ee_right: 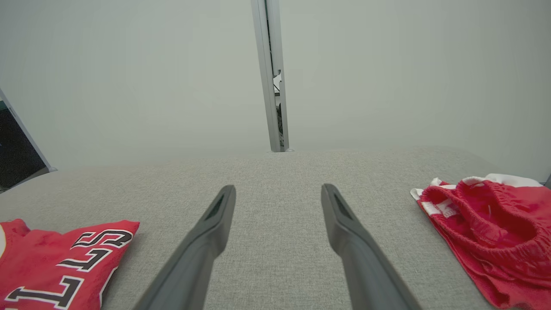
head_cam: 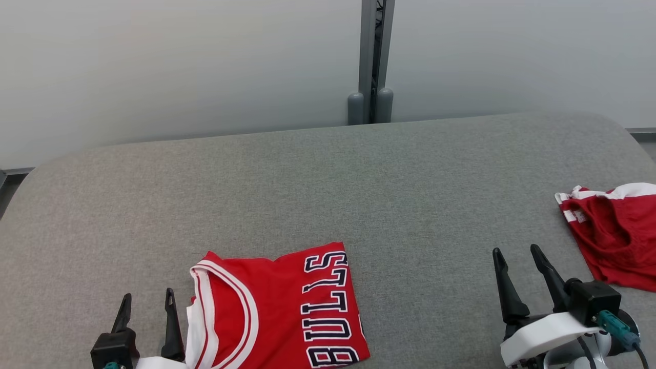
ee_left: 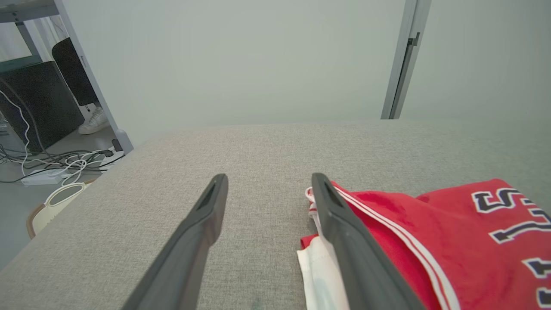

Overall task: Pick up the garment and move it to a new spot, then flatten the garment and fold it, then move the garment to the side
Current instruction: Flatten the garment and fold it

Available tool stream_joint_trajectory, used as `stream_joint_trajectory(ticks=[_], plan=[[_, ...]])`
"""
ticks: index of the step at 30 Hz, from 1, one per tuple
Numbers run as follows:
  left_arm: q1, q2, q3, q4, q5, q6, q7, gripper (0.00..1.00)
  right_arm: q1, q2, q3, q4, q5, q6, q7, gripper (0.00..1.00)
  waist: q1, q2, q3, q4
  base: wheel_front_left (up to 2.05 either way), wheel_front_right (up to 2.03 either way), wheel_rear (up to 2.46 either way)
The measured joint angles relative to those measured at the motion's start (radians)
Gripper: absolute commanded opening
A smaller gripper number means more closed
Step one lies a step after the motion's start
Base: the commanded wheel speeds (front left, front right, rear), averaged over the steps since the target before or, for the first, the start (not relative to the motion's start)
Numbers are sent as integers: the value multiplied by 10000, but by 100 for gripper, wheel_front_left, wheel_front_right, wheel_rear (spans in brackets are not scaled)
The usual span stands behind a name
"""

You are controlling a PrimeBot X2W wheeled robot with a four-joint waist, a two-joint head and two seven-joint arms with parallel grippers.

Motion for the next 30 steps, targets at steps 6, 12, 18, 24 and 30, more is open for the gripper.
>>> stream_joint_trajectory(ticks=[6,12,18,24,30], plan=[[186,0,255,127,94,-10,0,100,261,4,165,-339,115,0,0,100,0,0,-216,-241,0,0,0],[226,0,336,192,119,-12,0,100,409,4,186,-489,153,0,0,100,0,0,-259,-193,0,0,0],[225,0,353,226,150,-33,0,100,408,6,305,-497,226,0,0,100,0,0,-196,-84,0,0,0],[193,-2,293,249,151,-96,0,100,399,2,491,-453,291,0,0,100,0,0,-91,97,0,0,0],[21,2,8,305,98,-100,0,100,273,8,1081,-119,497,0,0,100,0,0,119,557,0,0,0]])
